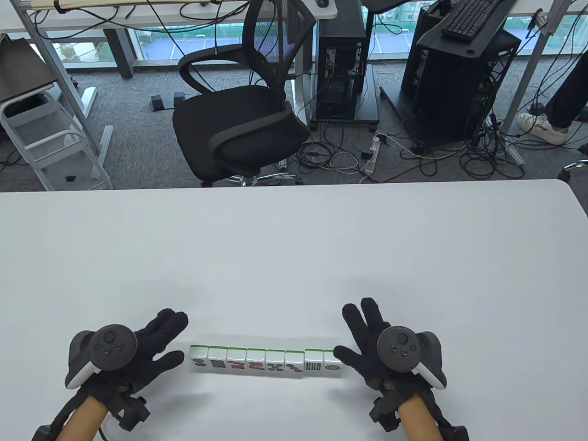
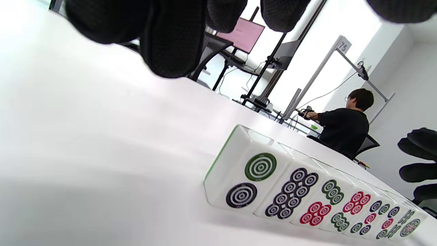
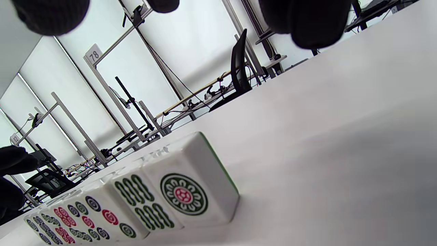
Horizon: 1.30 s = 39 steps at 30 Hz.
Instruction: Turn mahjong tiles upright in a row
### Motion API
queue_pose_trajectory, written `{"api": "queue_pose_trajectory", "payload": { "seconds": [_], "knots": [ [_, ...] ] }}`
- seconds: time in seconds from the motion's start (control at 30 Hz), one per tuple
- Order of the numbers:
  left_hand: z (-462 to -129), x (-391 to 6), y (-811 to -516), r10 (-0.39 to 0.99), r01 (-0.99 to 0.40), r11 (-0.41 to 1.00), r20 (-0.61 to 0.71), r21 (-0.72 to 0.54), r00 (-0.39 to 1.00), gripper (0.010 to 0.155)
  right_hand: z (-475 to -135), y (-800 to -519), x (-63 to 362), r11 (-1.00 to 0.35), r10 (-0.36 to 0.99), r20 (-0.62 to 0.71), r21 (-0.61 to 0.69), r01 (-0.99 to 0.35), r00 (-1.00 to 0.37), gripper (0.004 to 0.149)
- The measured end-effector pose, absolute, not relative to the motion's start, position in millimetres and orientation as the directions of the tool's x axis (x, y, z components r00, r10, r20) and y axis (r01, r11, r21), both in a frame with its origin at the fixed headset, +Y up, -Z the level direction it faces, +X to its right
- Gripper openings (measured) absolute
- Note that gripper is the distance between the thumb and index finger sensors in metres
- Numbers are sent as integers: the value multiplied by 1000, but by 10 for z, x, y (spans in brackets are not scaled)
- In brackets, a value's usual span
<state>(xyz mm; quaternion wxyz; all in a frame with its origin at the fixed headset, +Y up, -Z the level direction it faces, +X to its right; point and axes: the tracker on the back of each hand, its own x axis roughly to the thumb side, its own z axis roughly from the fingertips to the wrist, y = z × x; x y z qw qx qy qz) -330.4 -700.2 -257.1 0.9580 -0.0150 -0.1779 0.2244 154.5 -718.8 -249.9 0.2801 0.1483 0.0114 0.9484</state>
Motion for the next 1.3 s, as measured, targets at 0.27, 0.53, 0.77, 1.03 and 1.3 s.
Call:
{"api": "queue_pose_trajectory", "payload": {
  "seconds": [0.27, 0.53, 0.77, 1.03, 1.3],
  "knots": [
    [-2441, -3354, -6963, 205, -283, 944, 368, 171, 907, 82, -2278, -7279, 1670, -940, 275, 341, -101, -326, -899, 82],
    [-2346, -3498, -7021, 125, -211, 945, 323, 248, 938, 85, -2226, -7230, 1771, -928, 226, 306, -221, -301, -925, 84],
    [-2344, -3602, -7022, 169, -244, 939, 292, 241, 941, 86, -2160, -7126, 1793, -905, 199, 322, -303, -300, -926, 87],
    [-2352, -3591, -7070, 142, -205, 955, 279, 212, 950, 86, -2135, -7104, 1712, -900, 177, 366, -315, -301, -914, 89],
    [-2343, -3567, -7090, 125, -188, 962, 290, 200, 949, 86, -2139, -7122, 1682, -905, 182, 378, -297, -305, -908, 87]
  ]
}}
